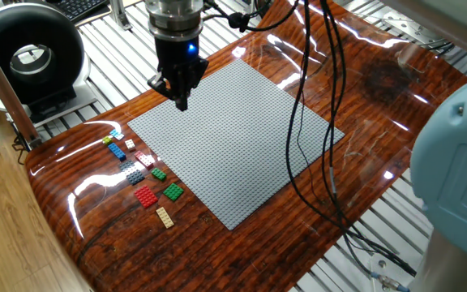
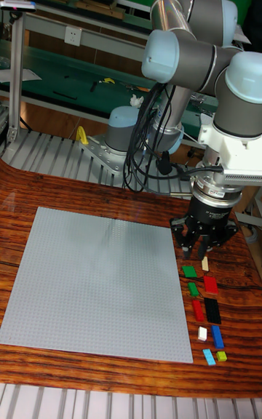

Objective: Build with small Lego blocks

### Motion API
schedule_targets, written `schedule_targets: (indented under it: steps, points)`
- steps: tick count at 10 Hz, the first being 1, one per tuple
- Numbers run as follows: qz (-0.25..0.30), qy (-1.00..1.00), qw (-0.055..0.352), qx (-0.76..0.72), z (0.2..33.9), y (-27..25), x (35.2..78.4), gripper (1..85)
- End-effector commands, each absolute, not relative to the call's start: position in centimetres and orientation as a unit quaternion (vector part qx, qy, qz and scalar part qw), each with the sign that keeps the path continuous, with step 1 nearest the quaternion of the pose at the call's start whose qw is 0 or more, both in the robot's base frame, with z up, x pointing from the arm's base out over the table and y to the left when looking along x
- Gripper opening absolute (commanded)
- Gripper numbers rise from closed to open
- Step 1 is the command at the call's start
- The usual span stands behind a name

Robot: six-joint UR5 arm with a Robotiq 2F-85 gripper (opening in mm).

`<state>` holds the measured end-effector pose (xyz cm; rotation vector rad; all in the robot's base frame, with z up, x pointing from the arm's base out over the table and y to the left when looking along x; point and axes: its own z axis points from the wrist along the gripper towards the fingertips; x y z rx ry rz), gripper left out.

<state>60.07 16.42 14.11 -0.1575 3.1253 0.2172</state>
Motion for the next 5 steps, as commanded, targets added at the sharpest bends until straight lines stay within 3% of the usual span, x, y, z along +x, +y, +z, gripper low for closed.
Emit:
schedule_targets:
  steps: [1,5]
  points:
    - [0.081,0.995,0.008,-0.05,14.1,17.2,60.44,85.0]
    - [0.075,0.995,-0.005,-0.058,14.05,16.85,59.76,85.0]
